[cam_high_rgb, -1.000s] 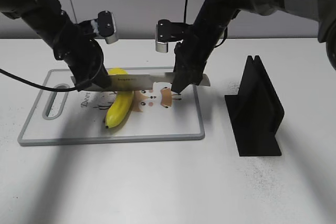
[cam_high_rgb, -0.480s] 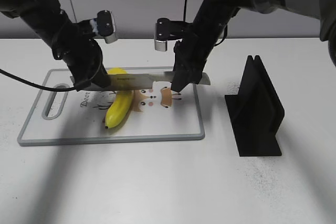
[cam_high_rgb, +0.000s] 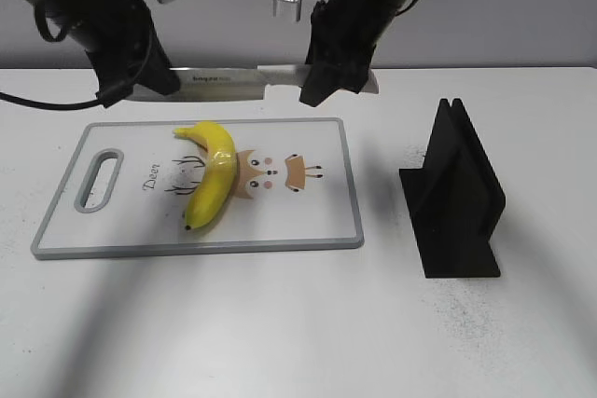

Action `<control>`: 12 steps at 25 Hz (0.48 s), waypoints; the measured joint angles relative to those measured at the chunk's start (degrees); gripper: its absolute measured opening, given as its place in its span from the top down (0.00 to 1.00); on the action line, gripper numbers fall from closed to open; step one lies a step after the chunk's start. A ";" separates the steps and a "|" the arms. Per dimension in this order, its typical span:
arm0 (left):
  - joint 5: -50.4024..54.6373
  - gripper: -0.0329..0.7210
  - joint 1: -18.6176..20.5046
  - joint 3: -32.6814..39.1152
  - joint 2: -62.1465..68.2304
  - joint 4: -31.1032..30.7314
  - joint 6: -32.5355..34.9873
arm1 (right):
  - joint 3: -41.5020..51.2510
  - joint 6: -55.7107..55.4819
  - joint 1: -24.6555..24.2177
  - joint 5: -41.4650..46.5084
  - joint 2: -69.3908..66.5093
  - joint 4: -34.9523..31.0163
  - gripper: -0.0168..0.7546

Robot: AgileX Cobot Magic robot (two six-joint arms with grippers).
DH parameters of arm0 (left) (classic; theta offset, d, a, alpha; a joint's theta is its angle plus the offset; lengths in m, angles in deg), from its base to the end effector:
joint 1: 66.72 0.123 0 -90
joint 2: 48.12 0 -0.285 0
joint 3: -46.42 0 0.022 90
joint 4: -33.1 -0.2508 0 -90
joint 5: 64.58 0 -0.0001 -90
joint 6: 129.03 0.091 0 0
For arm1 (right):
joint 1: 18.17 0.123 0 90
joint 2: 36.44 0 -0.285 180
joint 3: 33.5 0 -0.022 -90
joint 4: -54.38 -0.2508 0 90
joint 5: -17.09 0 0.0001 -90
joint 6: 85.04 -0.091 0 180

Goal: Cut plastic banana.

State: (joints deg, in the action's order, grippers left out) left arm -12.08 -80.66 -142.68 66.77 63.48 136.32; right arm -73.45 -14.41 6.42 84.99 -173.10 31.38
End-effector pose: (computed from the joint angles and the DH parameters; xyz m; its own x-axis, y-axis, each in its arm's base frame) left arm 0.3829 -0.1327 0.2594 -0.0033 0.8610 -0.5085 0.9567 0.1508 0.2491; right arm 0.4262 0.2313 0.2300 0.0122 -0.8958 -0.4443 -0.9951 0.0329 -0.0936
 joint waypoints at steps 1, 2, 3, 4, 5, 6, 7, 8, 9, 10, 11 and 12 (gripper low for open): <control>0.44 0.96 0.00 0.00 -0.93 0.13 0.00 | 0.00 0.00 0.06 0.27 0.87 0.00 0.77; 0.92 0.96 0.00 0.00 -1.84 0.18 0.00 | 0.00 0.00 0.06 0.60 1.65 0.00 0.77; 1.33 0.96 0.00 0.00 -2.47 0.32 -0.06 | 0.00 0.00 0.06 0.82 2.29 -0.07 0.77; 1.66 0.96 0.00 0.00 -3.05 0.46 -0.12 | 0.00 0.05 0.06 1.03 2.66 -0.18 0.77; 1.92 0.96 0.00 0.00 -3.39 0.44 -0.19 | 0.00 0.05 0.06 1.10 2.87 -0.31 0.77; 2.11 0.96 0.00 0.00 -3.53 0.44 -0.24 | 0.00 0.05 0.06 1.23 2.87 -0.31 0.77; 2.23 0.96 0.00 0.00 -3.58 0.44 -0.23 | 0.00 0.05 0.06 1.22 2.87 -0.31 0.77; 2.23 0.96 0.00 0.00 -3.58 0.44 -0.23 | 0.00 0.05 0.11 1.22 2.87 -0.37 0.77; 2.23 0.96 0.00 0.00 -3.58 0.44 -0.23 | 0.00 0.05 0.11 1.22 2.87 -0.37 0.77; 2.23 0.96 0.00 0.00 -3.58 0.44 -0.23 | 0.00 0.05 0.11 1.22 2.87 -0.43 0.77; 2.23 0.95 0.00 0.00 -3.58 0.44 -0.29 | 0.00 0.05 0.11 1.28 2.87 -0.44 0.77; 2.23 0.93 0.00 0.00 -3.58 0.44 -0.42 | 0.00 0.00 0.11 1.36 2.87 -0.44 0.77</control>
State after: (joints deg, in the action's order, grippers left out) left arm -9.85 -80.66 -142.68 63.19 63.92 135.90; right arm -73.45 -14.41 6.53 86.35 -170.23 30.95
